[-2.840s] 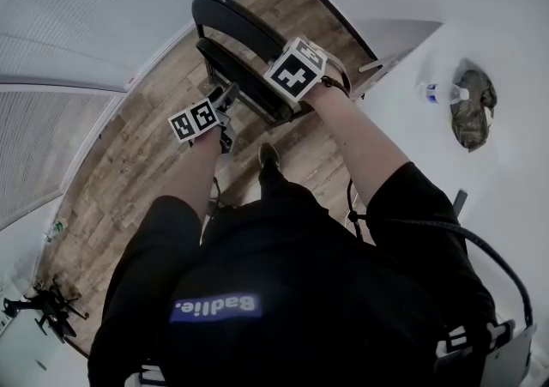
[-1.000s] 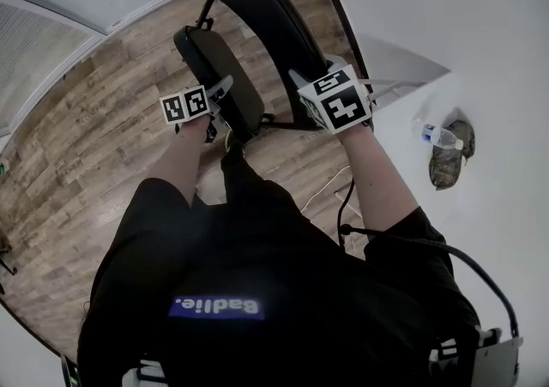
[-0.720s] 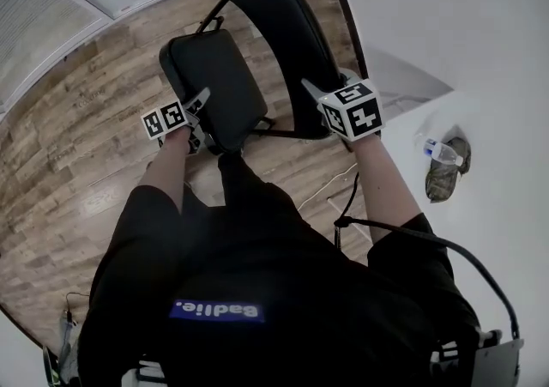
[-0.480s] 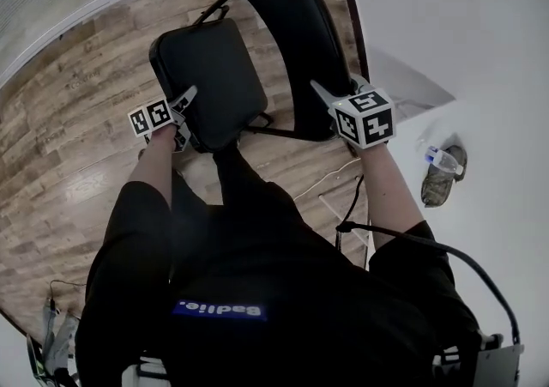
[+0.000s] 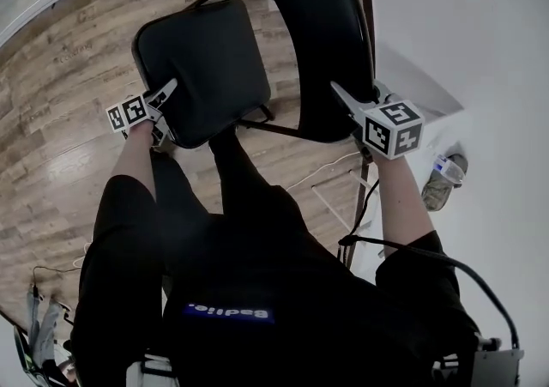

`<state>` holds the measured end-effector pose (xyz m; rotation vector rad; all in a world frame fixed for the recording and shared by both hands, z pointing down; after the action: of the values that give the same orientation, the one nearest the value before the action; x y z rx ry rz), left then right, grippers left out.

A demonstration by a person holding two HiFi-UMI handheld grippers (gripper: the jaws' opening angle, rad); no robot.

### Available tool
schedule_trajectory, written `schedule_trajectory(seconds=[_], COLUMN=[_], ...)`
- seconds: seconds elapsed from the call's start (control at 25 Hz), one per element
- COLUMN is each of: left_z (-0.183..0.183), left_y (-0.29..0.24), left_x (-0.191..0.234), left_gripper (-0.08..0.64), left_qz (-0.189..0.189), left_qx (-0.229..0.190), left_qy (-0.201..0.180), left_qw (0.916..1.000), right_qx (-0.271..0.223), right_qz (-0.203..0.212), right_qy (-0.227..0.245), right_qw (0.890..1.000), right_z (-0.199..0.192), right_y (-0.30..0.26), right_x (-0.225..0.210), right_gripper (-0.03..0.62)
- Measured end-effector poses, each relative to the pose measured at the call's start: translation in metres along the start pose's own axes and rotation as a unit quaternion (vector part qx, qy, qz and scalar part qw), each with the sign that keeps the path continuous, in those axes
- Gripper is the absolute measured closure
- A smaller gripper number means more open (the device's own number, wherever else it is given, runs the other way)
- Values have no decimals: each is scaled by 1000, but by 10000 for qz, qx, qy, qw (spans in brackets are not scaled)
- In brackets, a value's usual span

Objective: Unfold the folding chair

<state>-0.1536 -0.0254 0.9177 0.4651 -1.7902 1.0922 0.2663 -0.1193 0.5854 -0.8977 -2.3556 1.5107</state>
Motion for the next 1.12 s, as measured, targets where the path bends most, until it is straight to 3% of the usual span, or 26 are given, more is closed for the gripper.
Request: schedule_trajectory(seconds=[0.32, 0.64, 1.0, 1.12], left_z=[-1, -1, -5, -5], left_y=[2, 1, 16, 21], left_x=[86, 143, 184, 194], left_gripper=[305, 278, 246, 238], left_qz=[-417, -732, -655, -724], left_qx=[-50, -110, -174, -217], left_qy=[107, 123, 219, 241], left_qw=[9991, 9972, 9975, 9969], right_qx=[-62, -164, -298, -272], right_qz=[398, 818, 1005, 888], right_qy=[-257, -468, -485, -474], right_qw=[9989, 9954, 9933, 9945], right_z=[-18, -36, -29, -29], right_y=[-45, -81, -91, -94], right_x=[-23, -41, 18, 30], right_gripper=[456, 462, 484, 491])
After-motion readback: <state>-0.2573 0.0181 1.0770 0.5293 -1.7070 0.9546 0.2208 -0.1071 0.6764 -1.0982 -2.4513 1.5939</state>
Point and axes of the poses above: the fingertips, and each gripper's own axes: y backward along the fingers, x to its left, z out of its top, the point moved 9 cm from there along y, backward along the fingers
